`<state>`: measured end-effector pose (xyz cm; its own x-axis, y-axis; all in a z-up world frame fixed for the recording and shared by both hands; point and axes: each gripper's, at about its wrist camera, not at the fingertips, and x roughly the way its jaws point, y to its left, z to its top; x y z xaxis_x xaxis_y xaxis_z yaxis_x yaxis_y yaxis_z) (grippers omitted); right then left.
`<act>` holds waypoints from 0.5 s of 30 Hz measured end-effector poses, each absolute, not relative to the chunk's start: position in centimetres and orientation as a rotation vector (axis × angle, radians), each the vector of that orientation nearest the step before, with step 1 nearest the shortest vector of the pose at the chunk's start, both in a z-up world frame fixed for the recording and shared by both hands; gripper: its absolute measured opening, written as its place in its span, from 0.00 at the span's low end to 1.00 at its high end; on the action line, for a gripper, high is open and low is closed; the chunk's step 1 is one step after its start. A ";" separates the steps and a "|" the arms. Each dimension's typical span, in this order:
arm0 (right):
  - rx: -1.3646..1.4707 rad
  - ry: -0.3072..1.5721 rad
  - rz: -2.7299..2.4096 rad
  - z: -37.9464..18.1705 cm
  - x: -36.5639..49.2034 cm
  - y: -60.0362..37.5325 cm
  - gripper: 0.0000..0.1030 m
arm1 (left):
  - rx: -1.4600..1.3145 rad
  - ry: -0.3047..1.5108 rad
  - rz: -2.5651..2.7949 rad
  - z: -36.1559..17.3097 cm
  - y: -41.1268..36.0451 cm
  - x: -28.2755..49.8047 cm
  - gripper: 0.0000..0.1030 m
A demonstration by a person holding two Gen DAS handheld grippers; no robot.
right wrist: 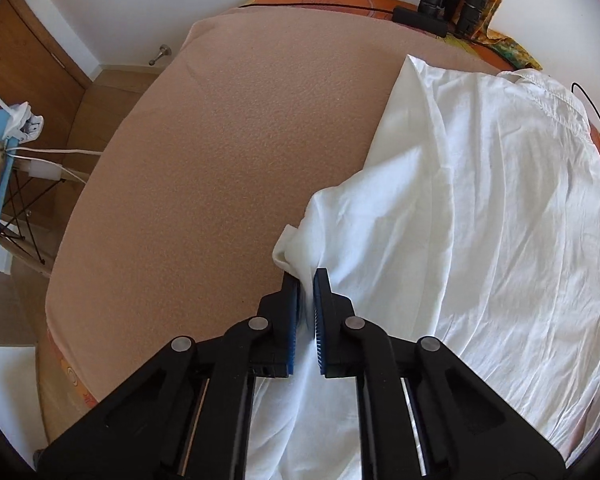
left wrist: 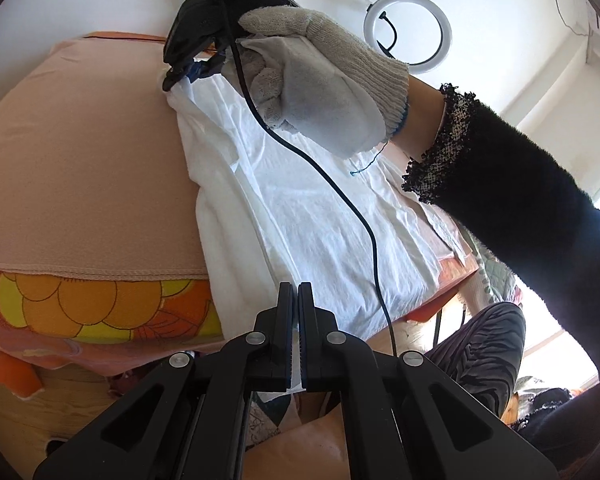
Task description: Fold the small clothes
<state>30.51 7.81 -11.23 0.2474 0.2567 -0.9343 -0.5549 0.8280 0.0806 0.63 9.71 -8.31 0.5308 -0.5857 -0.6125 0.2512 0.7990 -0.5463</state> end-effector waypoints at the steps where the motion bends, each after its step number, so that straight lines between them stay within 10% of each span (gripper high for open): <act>1: -0.261 1.198 0.576 -10.9 30.7 6.8 0.07 | -0.417 0.881 -0.526 -8.2 9.3 0.7 0.01; 15: 0.118 1.173 0.606 -9.7 32.8 -8.5 0.05 | -0.294 0.929 -0.668 -7.7 1.9 2.3 0.01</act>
